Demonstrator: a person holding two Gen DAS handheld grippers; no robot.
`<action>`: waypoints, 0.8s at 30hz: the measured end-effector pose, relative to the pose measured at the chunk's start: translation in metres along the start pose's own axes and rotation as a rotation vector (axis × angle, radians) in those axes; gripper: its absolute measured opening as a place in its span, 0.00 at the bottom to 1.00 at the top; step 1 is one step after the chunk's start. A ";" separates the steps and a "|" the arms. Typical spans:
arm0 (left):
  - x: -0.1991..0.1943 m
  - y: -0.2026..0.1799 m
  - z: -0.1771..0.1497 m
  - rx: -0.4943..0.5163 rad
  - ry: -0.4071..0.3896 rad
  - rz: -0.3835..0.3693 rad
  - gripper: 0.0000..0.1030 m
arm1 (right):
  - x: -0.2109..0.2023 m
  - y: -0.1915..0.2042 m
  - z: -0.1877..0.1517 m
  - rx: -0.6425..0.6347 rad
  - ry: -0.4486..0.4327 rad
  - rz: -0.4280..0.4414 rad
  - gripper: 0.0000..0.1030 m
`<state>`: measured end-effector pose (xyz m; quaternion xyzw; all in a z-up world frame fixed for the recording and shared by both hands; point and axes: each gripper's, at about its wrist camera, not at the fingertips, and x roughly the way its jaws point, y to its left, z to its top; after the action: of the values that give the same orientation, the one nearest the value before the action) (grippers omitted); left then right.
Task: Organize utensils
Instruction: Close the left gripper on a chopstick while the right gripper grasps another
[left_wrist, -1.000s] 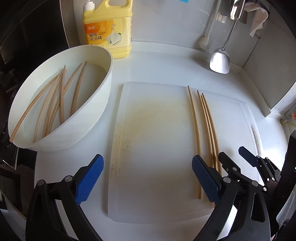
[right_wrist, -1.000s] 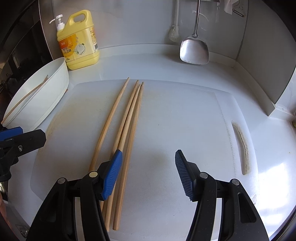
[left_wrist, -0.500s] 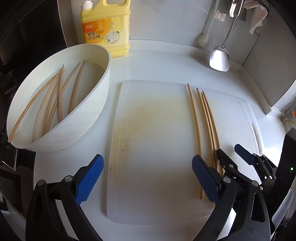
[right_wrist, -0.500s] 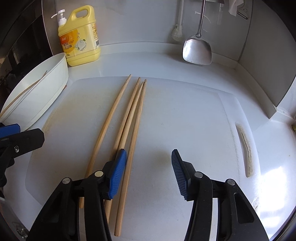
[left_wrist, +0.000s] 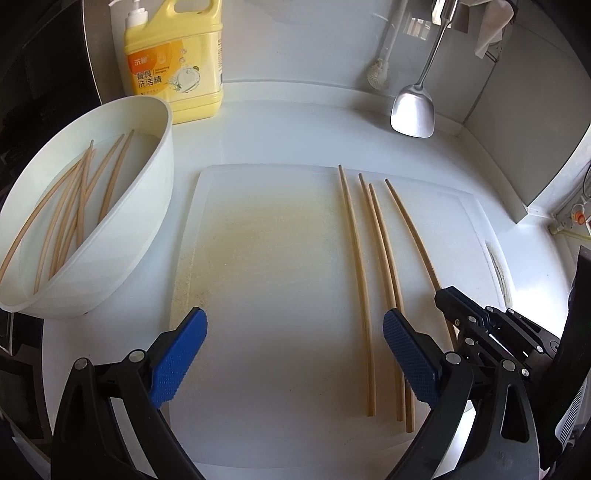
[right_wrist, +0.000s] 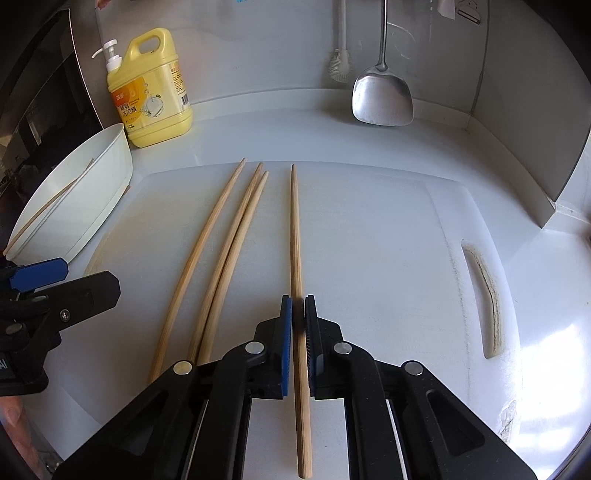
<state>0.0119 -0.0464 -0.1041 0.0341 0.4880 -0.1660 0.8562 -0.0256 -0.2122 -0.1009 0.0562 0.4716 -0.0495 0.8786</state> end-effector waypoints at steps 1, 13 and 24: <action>0.002 -0.002 0.000 0.000 0.002 -0.004 0.92 | 0.000 -0.004 0.000 0.009 0.000 0.001 0.07; 0.032 -0.016 0.005 0.025 0.011 0.020 0.92 | -0.008 -0.028 -0.004 0.046 -0.008 -0.004 0.07; 0.046 -0.020 0.007 0.019 0.020 0.031 0.92 | -0.004 -0.024 0.000 0.017 0.004 0.000 0.14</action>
<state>0.0324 -0.0786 -0.1369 0.0514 0.4944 -0.1570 0.8534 -0.0312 -0.2357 -0.0985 0.0638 0.4731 -0.0537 0.8770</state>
